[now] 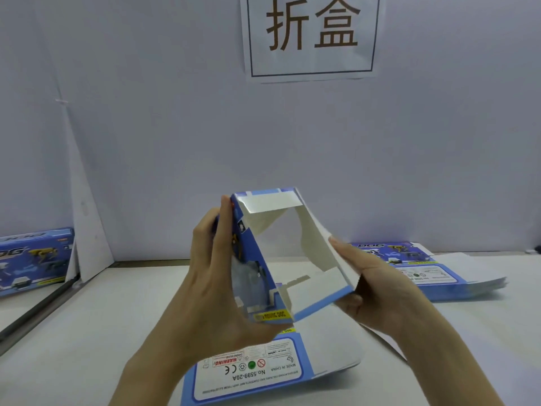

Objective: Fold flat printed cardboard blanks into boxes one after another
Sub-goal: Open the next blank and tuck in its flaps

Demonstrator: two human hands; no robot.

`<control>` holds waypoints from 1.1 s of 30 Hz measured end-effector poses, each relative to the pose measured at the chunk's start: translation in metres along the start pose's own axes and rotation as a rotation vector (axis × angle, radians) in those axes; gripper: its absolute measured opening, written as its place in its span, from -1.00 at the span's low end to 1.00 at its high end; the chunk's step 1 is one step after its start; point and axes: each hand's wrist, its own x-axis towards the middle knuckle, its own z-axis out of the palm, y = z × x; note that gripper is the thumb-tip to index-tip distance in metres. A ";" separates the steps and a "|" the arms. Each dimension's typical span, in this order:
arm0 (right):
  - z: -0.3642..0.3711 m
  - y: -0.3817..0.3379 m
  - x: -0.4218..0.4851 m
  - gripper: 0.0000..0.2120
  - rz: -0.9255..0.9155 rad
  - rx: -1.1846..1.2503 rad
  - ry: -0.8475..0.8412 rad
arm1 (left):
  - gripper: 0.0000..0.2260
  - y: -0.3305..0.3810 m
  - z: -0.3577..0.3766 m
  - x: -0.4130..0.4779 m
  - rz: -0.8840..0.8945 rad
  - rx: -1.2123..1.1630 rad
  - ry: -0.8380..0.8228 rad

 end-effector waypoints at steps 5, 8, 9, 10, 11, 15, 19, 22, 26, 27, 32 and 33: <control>-0.003 -0.008 0.000 -0.82 -0.292 0.115 0.076 | 0.12 0.004 -0.004 -0.001 0.040 0.150 -0.010; -0.007 -0.010 -0.004 -0.81 -0.442 0.040 0.061 | 0.05 0.010 -0.006 -0.001 0.043 0.176 -0.028; -0.009 -0.011 -0.005 -0.81 -0.485 0.001 0.065 | 0.05 0.010 -0.006 -0.001 0.056 0.190 -0.022; -0.010 -0.013 -0.007 -0.83 -0.530 -0.043 0.071 | 0.06 0.010 -0.007 -0.001 0.067 0.213 -0.015; -0.011 -0.014 -0.008 -0.85 -0.579 -0.080 0.079 | 0.07 0.011 -0.008 -0.001 0.076 0.244 -0.008; -0.011 -0.013 -0.007 -0.79 -0.795 -0.188 0.143 | -0.03 0.015 -0.011 0.001 0.145 0.356 0.043; -0.012 -0.008 -0.001 -0.68 -0.979 -0.299 0.224 | -0.12 0.021 -0.012 0.002 0.123 0.370 0.027; -0.013 -0.003 0.003 -0.65 -1.093 -0.396 0.216 | -0.17 0.021 -0.008 0.005 0.125 0.368 0.036; -0.013 0.001 0.005 -0.69 -1.232 -0.531 0.229 | -0.27 0.022 -0.003 0.005 0.185 0.454 0.041; -0.012 0.001 0.004 -0.74 -1.236 -0.520 0.202 | -0.30 0.022 -0.002 0.005 0.198 0.468 0.047; -0.006 -0.006 -0.004 -0.64 -0.936 -0.103 -0.029 | -0.26 0.019 -0.003 0.004 0.192 0.466 0.056; -0.008 -0.008 -0.005 -0.65 -0.867 -0.039 -0.047 | -0.26 0.019 -0.003 0.004 0.192 0.465 0.058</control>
